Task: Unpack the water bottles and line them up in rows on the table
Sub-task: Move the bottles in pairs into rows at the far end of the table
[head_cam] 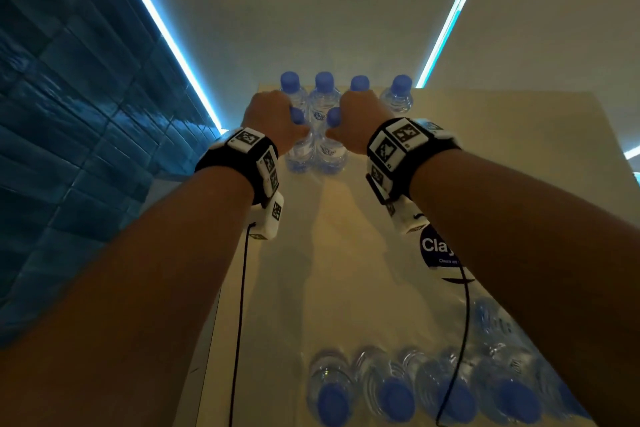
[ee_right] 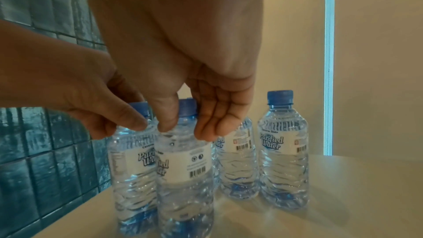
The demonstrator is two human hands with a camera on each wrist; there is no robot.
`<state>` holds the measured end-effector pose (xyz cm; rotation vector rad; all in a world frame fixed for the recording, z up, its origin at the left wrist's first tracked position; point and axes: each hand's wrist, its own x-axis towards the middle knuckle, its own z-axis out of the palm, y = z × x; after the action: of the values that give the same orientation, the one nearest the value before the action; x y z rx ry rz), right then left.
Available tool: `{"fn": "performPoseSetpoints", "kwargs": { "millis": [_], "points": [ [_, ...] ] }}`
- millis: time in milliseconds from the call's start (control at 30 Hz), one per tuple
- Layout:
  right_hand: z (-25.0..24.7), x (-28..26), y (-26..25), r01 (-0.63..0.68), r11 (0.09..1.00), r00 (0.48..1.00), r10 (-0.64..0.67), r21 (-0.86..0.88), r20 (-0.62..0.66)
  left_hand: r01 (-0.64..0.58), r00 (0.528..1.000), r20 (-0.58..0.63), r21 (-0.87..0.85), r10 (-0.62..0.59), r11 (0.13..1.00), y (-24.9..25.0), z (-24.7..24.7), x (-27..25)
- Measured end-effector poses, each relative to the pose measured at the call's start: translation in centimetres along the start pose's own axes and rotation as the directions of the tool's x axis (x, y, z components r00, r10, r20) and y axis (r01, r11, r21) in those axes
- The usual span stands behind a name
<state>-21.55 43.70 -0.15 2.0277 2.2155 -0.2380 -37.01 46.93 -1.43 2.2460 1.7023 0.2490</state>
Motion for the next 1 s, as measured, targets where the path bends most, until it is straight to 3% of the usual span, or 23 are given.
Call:
{"fn": "performPoseSetpoints", "kwargs": {
  "millis": [100, 167, 300, 400, 467, 567, 667, 733, 767, 800, 900, 1000],
  "points": [
    [1.1, 1.2, 0.6, -0.003, 1.0, 1.0, 0.003, -0.009, -0.022, -0.017, 0.998, -0.067, 0.025, 0.018, 1.0, -0.1, 0.6, -0.1],
    [1.4, 1.1, 1.1, -0.034, 0.997, 0.998, 0.037, 0.074, -0.042, -0.029, 0.993, -0.117, 0.022, 0.032, 0.999, -0.2, 0.9, -0.4],
    [-0.3, -1.5, 1.4, -0.016, 0.997, 0.998, 0.02, 0.081, -0.051, -0.032, 0.99, -0.141, -0.055, 0.024, 0.998, -0.1, 0.3, -2.3],
    [-3.0, -6.1, 1.5, 0.037, 0.986, 0.999, -0.037, 0.162, -0.004, -0.197, 0.966, -0.174, -0.015, 0.192, 0.98, 0.5, -1.9, -5.7],
    [-4.5, -10.6, 1.9, 0.132, 0.98, 0.987, -0.144, 0.145, 0.072, -0.421, 0.905, -0.076, -0.012, 0.419, 0.907, 1.5, -3.3, -9.6],
    [-5.2, -19.4, 2.1, 0.304, 0.94, 0.891, -0.339, 0.158, 0.301, -0.61, 0.737, 0.268, -0.13, 0.62, 0.781, 3.5, -4.7, -17.6],
    [-2.9, -27.4, 0.9, 0.434, 0.884, 0.742, -0.461, 0.174, 0.487, -0.685, 0.551, 0.57, -0.108, 0.609, 0.721, 5.1, -3.7, -24.4],
    [-0.4, -30.1, -0.4, 0.496, 0.856, 0.707, -0.495, 0.145, 0.505, -0.695, 0.464, 0.709, -0.081, 0.531, 0.714, 5.2, -2.3, -27.3],
    [0.7, -30.7, -1.0, 0.513, 0.848, 0.711, -0.505, 0.131, 0.489, -0.69, 0.447, 0.74, -0.073, 0.503, 0.72, 4.9, -1.5, -28.0],
    [1.7, -31.0, -1.4, 0.531, 0.839, 0.729, -0.523, 0.116, 0.442, -0.686, 0.455, 0.739, -0.065, 0.497, 0.724, 4.5, -0.9, -28.6],
    [3.1, -31.0, -2.3, 0.575, 0.809, 0.759, -0.584, 0.126, 0.287, -0.633, 0.537, 0.701, -0.033, 0.469, 0.773, 3.6, 0.0, -29.3],
    [3.2, -30.3, -2.6, 0.563, 0.815, 0.787, -0.579, 0.138, 0.211, -0.581, 0.593, 0.67, -0.029, 0.447, 0.813, 3.6, 0.0, -28.8]
  ]
}}
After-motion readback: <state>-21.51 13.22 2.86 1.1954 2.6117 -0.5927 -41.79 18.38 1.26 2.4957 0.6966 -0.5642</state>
